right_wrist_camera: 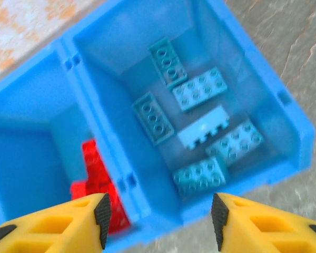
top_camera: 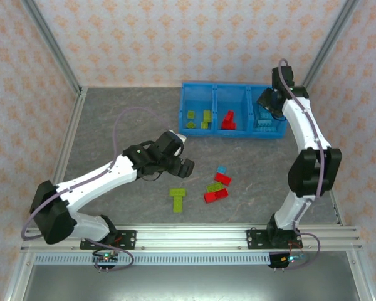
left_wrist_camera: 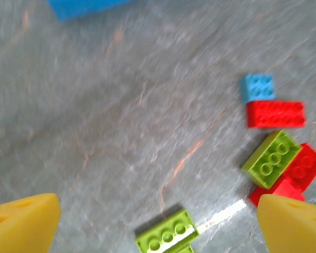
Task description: Sort the legos into containers by color
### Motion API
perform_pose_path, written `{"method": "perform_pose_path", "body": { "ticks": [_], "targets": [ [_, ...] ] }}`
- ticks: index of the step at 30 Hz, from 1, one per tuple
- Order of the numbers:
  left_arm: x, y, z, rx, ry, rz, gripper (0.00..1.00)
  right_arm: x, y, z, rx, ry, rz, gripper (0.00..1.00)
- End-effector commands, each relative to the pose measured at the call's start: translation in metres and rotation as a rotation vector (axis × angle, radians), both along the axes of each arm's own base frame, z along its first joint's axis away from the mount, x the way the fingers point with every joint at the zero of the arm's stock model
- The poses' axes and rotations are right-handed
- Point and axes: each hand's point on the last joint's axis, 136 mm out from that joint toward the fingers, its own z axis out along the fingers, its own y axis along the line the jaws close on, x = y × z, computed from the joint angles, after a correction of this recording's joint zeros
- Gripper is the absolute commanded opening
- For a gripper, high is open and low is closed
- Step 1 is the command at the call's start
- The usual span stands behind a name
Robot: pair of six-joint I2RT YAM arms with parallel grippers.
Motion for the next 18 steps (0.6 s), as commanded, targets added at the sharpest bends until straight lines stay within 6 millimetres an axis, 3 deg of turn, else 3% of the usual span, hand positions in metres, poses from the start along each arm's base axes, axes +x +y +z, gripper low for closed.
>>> {"method": "perform_pose_path", "body": {
  "ticks": [1,6,9,12,18],
  "targets": [
    [-0.023,0.015,-0.033,0.040,0.184,0.139,0.96,-0.038,0.026,-0.003,0.061,0.065,0.110,0.59],
    [-0.043,-0.001,-0.081,0.035,0.410,0.193,1.00,-0.081,0.031,-0.019,0.059,0.153,0.152,0.70],
    [-0.051,-0.009,-0.099,0.036,0.497,0.208,1.00,-0.093,0.031,-0.027,0.054,0.171,0.158,0.75],
    [-0.059,-0.012,-0.111,0.065,0.562,0.204,1.00,-0.099,0.030,-0.033,0.053,0.185,0.154,0.77],
    [-0.071,0.005,-0.132,0.175,0.604,0.250,0.98,-0.095,0.037,-0.034,0.075,0.187,0.159,0.79]
  ]
}}
